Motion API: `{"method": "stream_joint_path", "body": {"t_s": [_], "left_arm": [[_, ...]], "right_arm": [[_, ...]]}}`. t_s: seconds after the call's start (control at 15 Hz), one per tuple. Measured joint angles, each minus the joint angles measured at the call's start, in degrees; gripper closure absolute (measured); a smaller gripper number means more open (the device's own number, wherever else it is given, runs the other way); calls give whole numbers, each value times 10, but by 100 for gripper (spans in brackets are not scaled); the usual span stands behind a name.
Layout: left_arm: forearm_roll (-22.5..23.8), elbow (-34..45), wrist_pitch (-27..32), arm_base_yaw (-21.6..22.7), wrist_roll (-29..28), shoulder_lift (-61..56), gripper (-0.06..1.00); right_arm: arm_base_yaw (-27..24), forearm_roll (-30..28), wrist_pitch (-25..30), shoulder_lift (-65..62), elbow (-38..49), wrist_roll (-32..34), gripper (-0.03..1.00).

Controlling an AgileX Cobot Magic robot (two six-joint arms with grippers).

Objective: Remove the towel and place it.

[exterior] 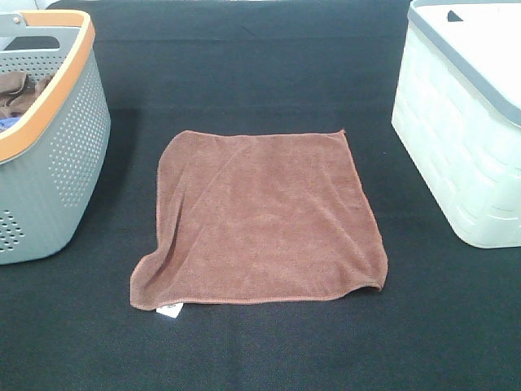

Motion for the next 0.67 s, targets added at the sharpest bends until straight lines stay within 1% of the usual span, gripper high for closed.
{"method": "stream_joint_path", "body": {"t_s": [0.67], "left_arm": [[0, 0, 0, 0, 0, 0, 25]], "right_arm": [[0, 1, 0, 0, 0, 0, 16]]}}
